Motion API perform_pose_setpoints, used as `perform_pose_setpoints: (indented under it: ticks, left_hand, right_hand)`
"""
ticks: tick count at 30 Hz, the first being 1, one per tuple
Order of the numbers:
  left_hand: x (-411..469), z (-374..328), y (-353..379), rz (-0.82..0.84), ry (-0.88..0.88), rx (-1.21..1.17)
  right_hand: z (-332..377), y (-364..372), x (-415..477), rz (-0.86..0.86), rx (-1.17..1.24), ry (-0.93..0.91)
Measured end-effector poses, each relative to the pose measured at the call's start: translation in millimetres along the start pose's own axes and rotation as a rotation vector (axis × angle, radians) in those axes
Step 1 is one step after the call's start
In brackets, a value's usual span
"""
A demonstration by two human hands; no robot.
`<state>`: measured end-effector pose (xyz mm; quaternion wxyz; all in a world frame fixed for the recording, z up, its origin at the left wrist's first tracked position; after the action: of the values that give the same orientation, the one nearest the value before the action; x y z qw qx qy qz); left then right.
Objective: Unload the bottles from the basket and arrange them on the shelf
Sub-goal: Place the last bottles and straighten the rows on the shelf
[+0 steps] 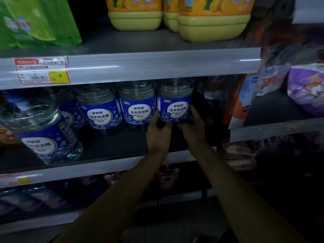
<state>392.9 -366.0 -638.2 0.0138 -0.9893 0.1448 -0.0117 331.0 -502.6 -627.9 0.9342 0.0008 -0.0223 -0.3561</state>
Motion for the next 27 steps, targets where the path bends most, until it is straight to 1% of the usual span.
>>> perform_pose_setpoints:
  ticks: [4,9,12,17,22,27]
  left_hand:
    - [-0.3,1.3,2.8,0.015,-0.011,-0.021]
    - [-1.8,0.4,4.6,0.014,-0.036,-0.027]
    - [-1.8,-4.0,6.1,0.040,-0.008,0.001]
    - [-1.1,-2.3,3.0,0.036,0.013,-0.036]
    - [1.1,-1.5,1.7,0.063,0.057,-0.029]
    - [1.1,-1.0,3.3,0.098,0.050,-0.008]
  right_hand:
    - [0.6,2.0,-0.5,0.028,0.045,0.012]
    - [0.5,3.1,-1.5,0.054,0.045,0.022]
    - [3.8,3.1,-3.0,0.065,0.023,0.023]
    - [6.3,1.5,-7.5,-0.013,0.022,-0.002]
    - [2.0,2.1,-5.4,0.002,0.023,0.000]
    - [4.1,3.3,-5.3,0.055,-0.005,0.008]
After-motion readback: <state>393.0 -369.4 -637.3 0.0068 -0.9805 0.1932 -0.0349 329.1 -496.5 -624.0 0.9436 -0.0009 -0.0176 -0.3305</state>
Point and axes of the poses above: each hand's wrist, its own x-axis towards the middle knuckle, its own y-axis out of the palm, z = x × y, the point moved 8 cm from there along x, towards the middle knuckle, and after that the axes turned 5 degrees about z, right-handed, at the moved point
